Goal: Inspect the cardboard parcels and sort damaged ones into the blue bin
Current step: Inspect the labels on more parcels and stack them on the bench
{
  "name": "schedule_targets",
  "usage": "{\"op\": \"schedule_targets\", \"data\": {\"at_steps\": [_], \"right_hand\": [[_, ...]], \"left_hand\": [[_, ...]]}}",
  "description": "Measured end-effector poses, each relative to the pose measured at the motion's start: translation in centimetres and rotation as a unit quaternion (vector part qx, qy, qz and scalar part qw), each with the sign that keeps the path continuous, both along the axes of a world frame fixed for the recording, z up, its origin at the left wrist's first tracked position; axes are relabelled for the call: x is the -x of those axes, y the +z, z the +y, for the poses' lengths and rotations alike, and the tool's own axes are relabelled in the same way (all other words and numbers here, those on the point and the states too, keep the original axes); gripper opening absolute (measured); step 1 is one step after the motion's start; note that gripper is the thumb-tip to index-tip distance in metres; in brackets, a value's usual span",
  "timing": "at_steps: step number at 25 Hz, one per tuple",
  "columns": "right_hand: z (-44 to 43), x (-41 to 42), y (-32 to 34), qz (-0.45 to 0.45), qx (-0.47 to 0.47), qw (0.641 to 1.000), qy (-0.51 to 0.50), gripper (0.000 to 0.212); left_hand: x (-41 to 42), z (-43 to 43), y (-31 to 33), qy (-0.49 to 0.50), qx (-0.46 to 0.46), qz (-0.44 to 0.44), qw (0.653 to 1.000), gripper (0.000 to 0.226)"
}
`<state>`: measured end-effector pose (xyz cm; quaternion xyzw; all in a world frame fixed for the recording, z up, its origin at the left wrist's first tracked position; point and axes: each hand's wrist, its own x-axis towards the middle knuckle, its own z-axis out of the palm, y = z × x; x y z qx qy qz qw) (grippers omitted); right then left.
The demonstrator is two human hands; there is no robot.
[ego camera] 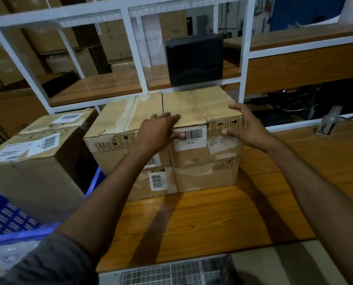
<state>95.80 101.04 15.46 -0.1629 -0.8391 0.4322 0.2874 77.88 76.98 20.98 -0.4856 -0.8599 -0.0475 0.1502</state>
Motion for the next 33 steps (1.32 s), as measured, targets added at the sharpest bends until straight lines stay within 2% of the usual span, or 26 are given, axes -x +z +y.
{"op": "schedule_targets", "data": {"at_steps": [3, 6, 9, 16, 23, 27, 33], "right_hand": [[0.6, 0.4, -0.1, -0.007, -0.002, 1.0, 0.0, 0.075], [0.8, 0.9, -0.2, -0.005, -0.003, 1.0, -0.012, 0.076], [1.0, 1.3, -0.4, -0.007, -0.004, 1.0, -0.022, 0.078], [0.5, 1.5, -0.9, -0.002, -0.002, 0.998, -0.068, 0.08], [0.4, 1.9, -1.3, 0.019, 0.008, 0.996, -0.092, 0.082], [0.0, 2.1, -1.2, 0.008, 0.009, 0.995, -0.099, 0.082], [-0.4, 1.5, -0.9, -0.01, 0.019, 0.997, -0.078, 0.082]], "left_hand": [[0.3, 0.0, -0.2, -0.021, -0.03, 0.021, 0.999, 0.069], [0.4, 0.2, -0.4, -0.003, -0.043, 0.069, 0.997, 0.065], [0.7, 0.1, -0.5, -0.005, -0.047, 0.071, 0.996, 0.064], [1.1, 0.2, 0.1, -0.018, -0.018, 0.093, 0.995, 0.05], [1.8, -0.1, 0.2, -0.051, -0.006, 0.062, 0.997, 0.062], [2.1, -0.1, -0.5, -0.054, -0.012, 0.071, 0.996, 0.057], [3.1, -0.8, -0.5, -0.065, 0.002, 0.006, 0.998, 0.068]]}}
